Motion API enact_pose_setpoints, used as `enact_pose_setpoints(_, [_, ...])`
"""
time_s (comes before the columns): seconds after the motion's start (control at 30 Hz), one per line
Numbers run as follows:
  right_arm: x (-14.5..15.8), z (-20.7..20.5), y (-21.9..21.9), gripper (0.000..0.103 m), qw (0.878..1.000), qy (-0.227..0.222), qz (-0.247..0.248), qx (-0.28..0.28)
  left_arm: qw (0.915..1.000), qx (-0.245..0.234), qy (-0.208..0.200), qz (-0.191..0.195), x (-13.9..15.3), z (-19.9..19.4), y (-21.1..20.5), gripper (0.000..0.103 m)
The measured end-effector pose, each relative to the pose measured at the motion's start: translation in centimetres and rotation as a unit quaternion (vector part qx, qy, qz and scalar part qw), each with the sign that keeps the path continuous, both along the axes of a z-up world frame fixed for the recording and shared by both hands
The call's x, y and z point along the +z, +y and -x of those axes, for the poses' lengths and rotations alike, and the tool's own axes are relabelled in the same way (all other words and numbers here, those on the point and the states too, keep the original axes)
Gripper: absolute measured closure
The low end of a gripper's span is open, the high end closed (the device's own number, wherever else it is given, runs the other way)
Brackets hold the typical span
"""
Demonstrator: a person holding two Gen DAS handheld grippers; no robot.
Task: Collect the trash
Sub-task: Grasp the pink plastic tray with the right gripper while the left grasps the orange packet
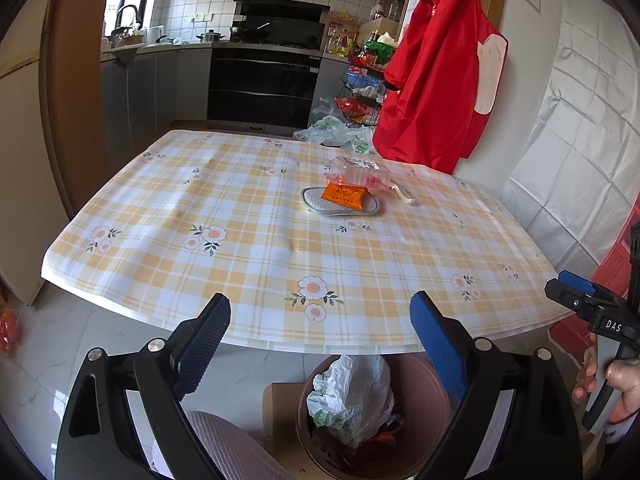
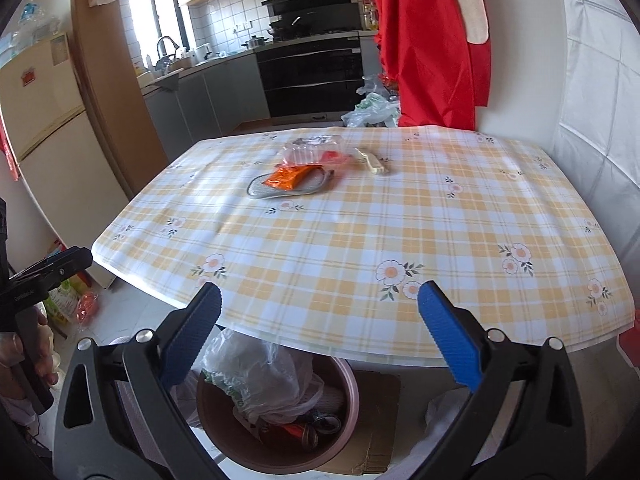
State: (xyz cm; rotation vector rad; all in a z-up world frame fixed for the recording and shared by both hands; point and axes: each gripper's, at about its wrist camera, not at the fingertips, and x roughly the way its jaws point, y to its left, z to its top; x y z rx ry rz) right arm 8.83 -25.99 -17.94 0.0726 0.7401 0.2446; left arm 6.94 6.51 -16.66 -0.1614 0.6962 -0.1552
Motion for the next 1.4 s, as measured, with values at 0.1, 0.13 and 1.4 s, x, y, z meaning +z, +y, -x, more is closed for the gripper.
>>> enact_pose_setpoints(0.1, [-0.6,-1.0,-0.6,0.006,1.0,0.006,0.004,-0.01,1.0,-0.005,0.005,-0.005,-0.4,-1.2,-0.3,0.014])
enact_pose_setpoints(0.13, [-0.8,-1.3,-0.8,0.006,1.0,0.009,0.006,-0.011,0.9999,-0.007,0.006,-0.008,-0.6,-1.6,-0.5,0.014])
enact_pose_setpoints(1.4, [-11.6,-35.9,15.5,0.052,0.825,-0.01,0.452,0.339,0.9941,-0.074,0.075,0.024,-8.8,-27.5,-2.4,0.025])
